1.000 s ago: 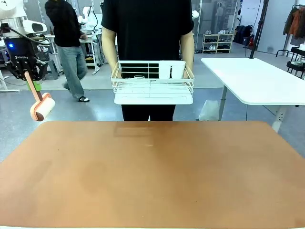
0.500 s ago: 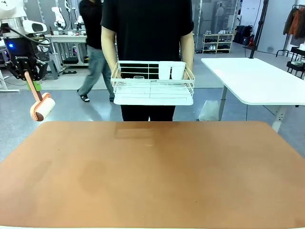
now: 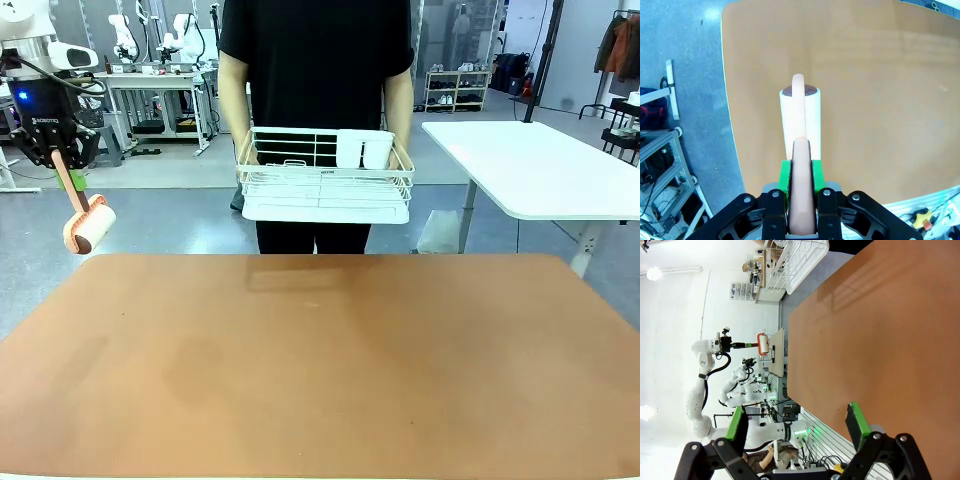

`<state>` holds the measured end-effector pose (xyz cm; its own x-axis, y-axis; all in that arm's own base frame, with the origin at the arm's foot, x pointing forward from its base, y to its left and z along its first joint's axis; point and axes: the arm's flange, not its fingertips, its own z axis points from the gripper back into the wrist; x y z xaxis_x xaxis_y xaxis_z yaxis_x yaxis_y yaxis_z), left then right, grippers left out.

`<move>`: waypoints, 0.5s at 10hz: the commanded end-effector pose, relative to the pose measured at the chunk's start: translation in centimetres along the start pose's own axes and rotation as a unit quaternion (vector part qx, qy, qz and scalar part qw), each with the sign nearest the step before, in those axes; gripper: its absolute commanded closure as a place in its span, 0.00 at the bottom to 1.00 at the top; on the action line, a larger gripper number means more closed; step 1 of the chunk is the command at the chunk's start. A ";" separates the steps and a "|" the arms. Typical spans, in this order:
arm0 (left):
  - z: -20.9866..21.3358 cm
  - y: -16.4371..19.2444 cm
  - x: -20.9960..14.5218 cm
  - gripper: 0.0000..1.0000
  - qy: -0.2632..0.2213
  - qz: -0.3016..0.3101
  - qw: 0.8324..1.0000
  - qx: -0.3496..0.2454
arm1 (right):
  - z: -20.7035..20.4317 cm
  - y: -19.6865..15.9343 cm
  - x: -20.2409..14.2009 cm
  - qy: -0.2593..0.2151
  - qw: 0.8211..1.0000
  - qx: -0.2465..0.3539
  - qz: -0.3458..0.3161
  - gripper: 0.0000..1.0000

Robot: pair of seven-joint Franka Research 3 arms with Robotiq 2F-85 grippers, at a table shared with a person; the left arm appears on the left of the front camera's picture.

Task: Clean the table.
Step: Place the Lint Roller down when the Dish drying rack is positioned in the middle of the table.

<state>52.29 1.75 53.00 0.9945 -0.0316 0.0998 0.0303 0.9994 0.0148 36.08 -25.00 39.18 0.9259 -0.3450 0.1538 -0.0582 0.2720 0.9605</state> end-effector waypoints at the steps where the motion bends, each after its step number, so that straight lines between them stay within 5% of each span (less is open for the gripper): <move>1: 0.3 0.1 -0.1 0.79 0.002 0.005 1.000 0.011 | -0.1 0.3 -0.1 -0.001 1.000 0.005 0.003 0.00; 5: 0.3 0.1 -0.1 0.79 0.002 0.005 1.000 0.011 | -0.1 0.3 -0.1 -0.001 1.000 0.005 0.003 0.00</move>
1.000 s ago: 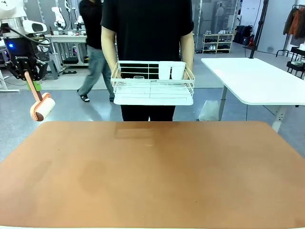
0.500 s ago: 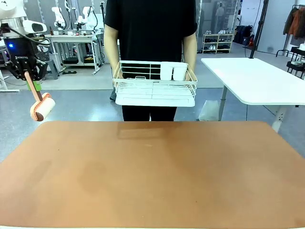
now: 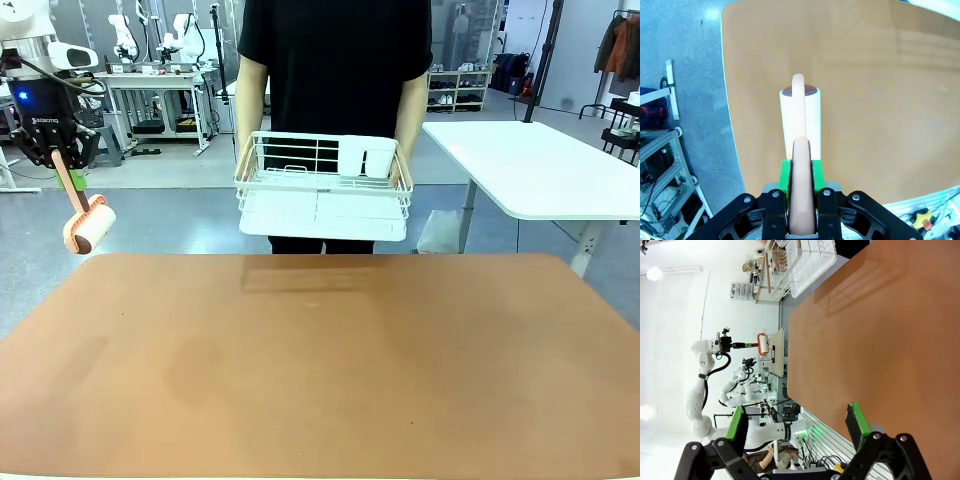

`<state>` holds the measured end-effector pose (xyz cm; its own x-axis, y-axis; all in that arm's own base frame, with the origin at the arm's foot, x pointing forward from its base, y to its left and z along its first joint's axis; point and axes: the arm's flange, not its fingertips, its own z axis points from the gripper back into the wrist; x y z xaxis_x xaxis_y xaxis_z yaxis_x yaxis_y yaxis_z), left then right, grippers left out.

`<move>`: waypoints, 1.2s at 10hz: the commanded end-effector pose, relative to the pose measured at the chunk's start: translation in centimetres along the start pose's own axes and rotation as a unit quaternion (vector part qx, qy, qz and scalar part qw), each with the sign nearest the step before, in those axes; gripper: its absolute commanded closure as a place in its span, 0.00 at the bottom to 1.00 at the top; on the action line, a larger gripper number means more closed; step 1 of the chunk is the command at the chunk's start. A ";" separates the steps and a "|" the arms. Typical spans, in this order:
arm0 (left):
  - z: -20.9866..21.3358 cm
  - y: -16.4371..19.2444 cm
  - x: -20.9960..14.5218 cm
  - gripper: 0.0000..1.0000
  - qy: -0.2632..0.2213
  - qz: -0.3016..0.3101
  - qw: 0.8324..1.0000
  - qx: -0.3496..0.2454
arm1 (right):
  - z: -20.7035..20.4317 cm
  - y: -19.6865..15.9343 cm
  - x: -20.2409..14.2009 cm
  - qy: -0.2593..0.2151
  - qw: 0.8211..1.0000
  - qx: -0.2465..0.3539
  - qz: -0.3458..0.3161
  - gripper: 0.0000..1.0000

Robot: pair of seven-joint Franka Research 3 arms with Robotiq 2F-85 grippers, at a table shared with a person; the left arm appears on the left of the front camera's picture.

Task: Clean the table.
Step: Place the Lint Roller down when the Dish drying rack is positioned in the middle of the table.

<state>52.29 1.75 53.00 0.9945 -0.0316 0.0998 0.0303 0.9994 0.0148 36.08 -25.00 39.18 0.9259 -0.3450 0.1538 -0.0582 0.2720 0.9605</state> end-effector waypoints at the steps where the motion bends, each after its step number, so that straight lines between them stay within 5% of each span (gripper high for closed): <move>1: 0.3 0.1 -0.1 0.79 0.002 0.005 1.000 0.011 | -0.1 0.3 -0.1 -0.001 1.000 0.005 0.003 0.00; 12: 0.3 0.1 -0.1 0.79 0.002 0.005 1.000 0.011 | -0.1 0.3 -0.1 -0.001 1.000 0.005 0.003 0.00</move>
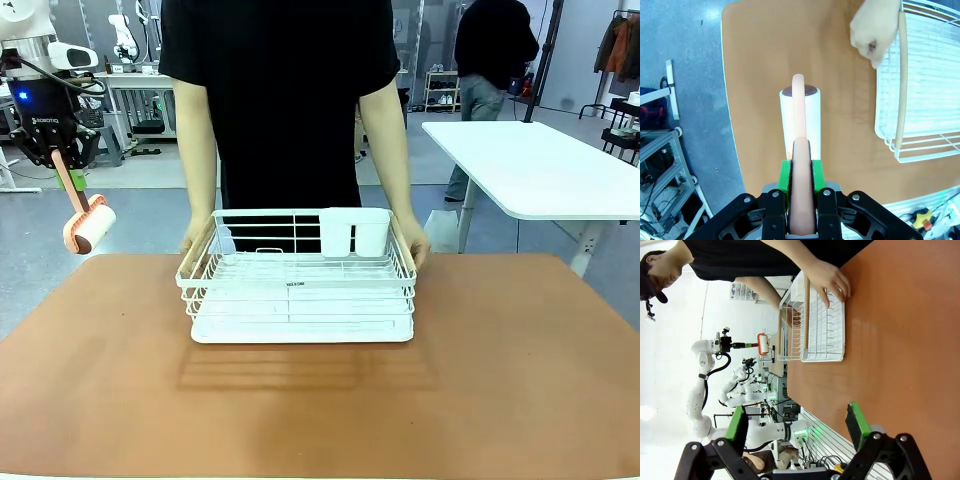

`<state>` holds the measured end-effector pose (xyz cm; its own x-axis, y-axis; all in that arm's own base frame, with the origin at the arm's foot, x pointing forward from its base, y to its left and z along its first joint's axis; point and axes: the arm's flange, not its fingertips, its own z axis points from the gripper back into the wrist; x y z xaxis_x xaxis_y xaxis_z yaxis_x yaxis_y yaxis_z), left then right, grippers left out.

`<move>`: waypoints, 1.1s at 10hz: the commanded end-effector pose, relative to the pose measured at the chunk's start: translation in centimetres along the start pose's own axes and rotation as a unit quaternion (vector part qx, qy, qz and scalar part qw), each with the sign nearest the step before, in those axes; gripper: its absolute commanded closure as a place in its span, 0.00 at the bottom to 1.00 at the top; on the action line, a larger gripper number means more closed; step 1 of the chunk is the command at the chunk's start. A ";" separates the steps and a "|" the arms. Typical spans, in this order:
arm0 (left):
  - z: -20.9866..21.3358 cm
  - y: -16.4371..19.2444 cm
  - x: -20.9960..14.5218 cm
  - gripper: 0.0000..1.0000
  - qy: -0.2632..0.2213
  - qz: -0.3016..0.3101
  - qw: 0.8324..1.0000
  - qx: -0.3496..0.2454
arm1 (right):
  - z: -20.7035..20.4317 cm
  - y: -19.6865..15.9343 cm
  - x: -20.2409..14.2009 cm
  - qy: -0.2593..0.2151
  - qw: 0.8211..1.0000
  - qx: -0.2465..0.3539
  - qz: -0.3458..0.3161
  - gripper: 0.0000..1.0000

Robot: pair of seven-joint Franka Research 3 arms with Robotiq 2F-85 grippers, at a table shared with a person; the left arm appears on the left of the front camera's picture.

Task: Clean the table.
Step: Place the Lint Roller down when the Dish drying rack is positioned in the middle of the table.

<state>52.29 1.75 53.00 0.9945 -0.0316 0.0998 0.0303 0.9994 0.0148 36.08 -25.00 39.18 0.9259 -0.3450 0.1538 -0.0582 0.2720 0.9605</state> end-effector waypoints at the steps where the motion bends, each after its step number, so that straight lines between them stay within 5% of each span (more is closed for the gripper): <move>1: 0.3 0.1 -0.1 0.79 0.002 0.005 1.000 0.011 | -0.1 0.3 -0.1 -0.001 1.000 0.005 0.003 0.00; 5: 0.0 0.0 0.0 0.79 0.000 0.000 1.000 0.000 | -0.1 0.3 -0.1 -0.001 1.000 0.005 0.003 0.00; 7: 0.1 -0.9 1.4 0.79 0.002 0.119 0.992 -0.037 | -0.1 0.3 -0.1 -0.001 1.000 0.005 0.003 0.00; 9: 0.0 -1.9 3.0 0.79 0.005 0.291 0.955 -0.046 | -0.1 0.3 -0.1 -0.001 1.000 0.005 0.003 0.00; 10: -0.1 -2.2 4.0 0.79 -0.003 0.382 0.923 -0.050 | -0.1 0.3 -0.1 -0.001 1.000 0.005 0.003 0.00; 11: -0.6 -2.3 5.4 0.79 -0.059 0.490 0.869 -0.043 | -0.1 0.3 -0.1 -0.001 1.000 0.005 0.003 0.00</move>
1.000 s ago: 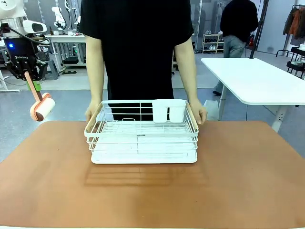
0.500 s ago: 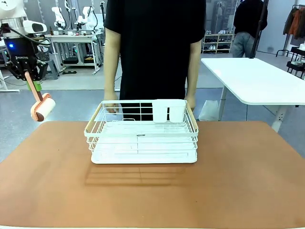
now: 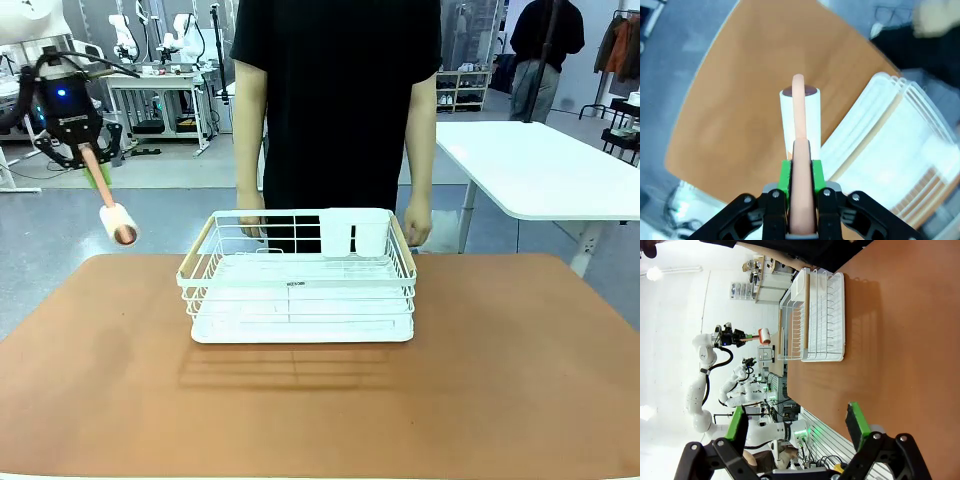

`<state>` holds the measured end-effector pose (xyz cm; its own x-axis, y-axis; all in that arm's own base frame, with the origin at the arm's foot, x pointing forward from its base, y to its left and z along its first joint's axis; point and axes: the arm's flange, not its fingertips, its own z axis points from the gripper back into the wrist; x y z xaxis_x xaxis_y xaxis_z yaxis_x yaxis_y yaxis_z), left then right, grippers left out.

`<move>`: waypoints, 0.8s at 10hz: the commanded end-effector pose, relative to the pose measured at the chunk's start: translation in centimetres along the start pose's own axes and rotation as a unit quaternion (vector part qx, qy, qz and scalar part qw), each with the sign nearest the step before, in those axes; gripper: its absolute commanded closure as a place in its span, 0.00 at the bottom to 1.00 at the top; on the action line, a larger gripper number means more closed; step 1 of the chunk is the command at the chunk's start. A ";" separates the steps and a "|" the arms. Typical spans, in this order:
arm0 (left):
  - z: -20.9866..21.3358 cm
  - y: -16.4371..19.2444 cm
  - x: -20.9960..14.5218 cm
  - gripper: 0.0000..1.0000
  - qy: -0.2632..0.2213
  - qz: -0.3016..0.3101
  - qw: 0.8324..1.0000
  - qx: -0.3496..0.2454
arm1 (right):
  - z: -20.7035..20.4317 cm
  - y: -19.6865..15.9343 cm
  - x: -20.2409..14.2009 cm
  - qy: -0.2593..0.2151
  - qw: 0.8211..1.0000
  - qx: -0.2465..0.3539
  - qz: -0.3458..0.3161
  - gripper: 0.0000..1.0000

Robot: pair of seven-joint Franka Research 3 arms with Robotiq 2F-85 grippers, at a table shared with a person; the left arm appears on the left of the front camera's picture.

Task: Clean the table.
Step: Place the Lint Roller down when the Dish drying rack is positioned in the middle of the table.

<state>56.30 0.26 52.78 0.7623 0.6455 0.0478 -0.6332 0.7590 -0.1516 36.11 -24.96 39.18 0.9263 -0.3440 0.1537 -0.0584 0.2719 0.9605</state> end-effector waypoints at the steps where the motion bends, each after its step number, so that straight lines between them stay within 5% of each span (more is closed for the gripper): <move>1: -0.6 -2.1 1.0 0.79 -0.077 0.190 0.979 -0.016 | 0.0 0.2 -0.1 -0.001 1.000 0.005 0.003 0.00; 4: -1.8 -2.9 1.9 0.79 -0.126 0.329 0.935 -0.040 | 0.0 0.2 -0.1 -0.001 1.000 0.005 0.003 0.00; 7: -3.4 -2.1 2.3 0.79 -0.084 0.364 0.925 -0.067 | 0.0 0.2 -0.1 -0.001 1.000 0.005 0.003 0.00; 8: -4.8 -1.4 2.7 0.79 -0.077 0.392 0.910 -0.106 | 0.0 0.2 -0.1 -0.001 1.000 0.005 0.003 0.00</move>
<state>60.25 -0.02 49.54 0.0950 0.9948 0.0358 -0.9435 0.1014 -0.3153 36.12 -24.95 39.18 0.9264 -0.3437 0.1536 -0.0584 0.2720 0.9605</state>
